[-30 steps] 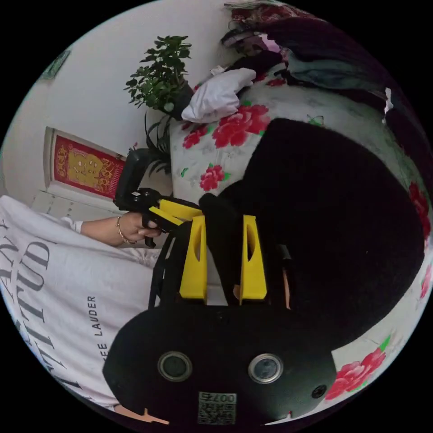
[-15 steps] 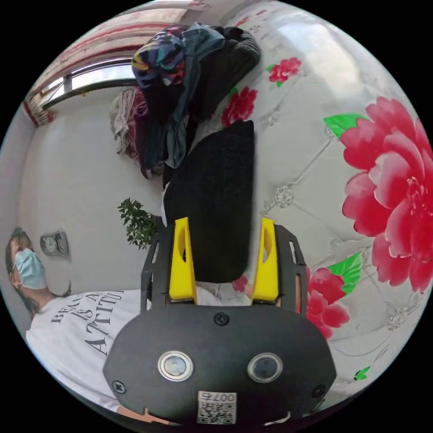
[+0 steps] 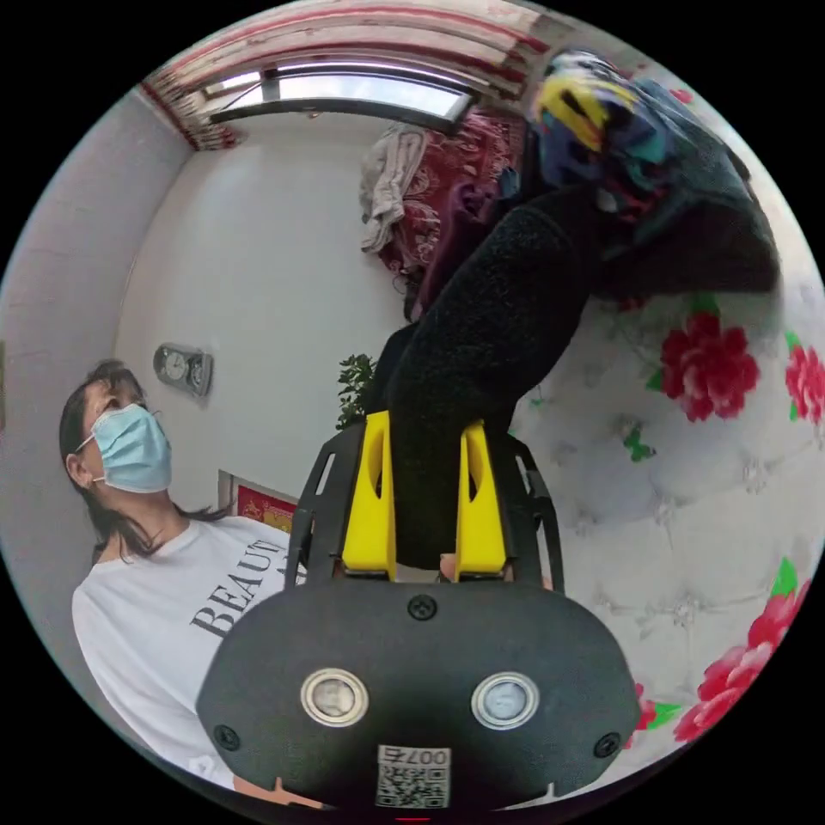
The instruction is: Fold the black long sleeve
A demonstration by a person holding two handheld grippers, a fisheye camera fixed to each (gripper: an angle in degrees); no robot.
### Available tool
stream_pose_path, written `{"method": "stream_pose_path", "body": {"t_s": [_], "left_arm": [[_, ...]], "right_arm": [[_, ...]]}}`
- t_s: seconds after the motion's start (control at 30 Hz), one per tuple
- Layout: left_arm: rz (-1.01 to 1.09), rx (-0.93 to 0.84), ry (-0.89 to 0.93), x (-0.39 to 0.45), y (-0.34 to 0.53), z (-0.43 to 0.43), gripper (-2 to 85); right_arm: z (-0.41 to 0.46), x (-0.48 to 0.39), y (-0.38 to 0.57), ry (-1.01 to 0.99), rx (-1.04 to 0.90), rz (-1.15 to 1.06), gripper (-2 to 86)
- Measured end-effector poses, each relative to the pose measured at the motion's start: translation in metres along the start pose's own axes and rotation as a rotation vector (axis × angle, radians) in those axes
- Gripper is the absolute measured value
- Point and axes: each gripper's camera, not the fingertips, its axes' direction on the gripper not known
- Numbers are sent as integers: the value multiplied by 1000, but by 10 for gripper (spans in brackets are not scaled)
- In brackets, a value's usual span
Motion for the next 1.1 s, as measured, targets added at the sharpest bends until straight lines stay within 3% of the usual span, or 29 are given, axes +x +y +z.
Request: {"method": "stream_pose_path", "body": {"t_s": [0.07, 0.23, 0.4, 0.47, 0.57, 0.7, 0.87, 1.0, 1.1], "left_arm": [[135, 40, -57, 41, -60, -3, 107], [215, 170, -266, 73, -171, -12, 97], [110, 259, -641, 19, -231, -5, 71], [-17, 167, -969, -39, -238, 21, 62], [58, 144, -968, -62, -236, 45, 60], [136, 92, -1027, -48, -234, 79, 62], [202, 124, -1094, -27, -190, 106, 89], [259, 71, -1165, -15, -143, 134, 96], [305, 4, -1189, -9, -90, 162, 98]], "right_arm": [[11, -58, -65, -6, 11, -187, 95], [66, -126, -197, 28, 31, -350, 101], [146, -71, -296, 120, 32, -203, 109], [195, -10, -316, 347, -58, -71, 113], [197, 22, -323, 247, -23, -17, 116], [184, -7, -305, 326, 2, -136, 112], [153, -66, -193, 537, 3, -410, 106], [130, -59, -81, 700, -102, -403, 101], [106, -22, 29, 876, -256, -248, 94]]}}
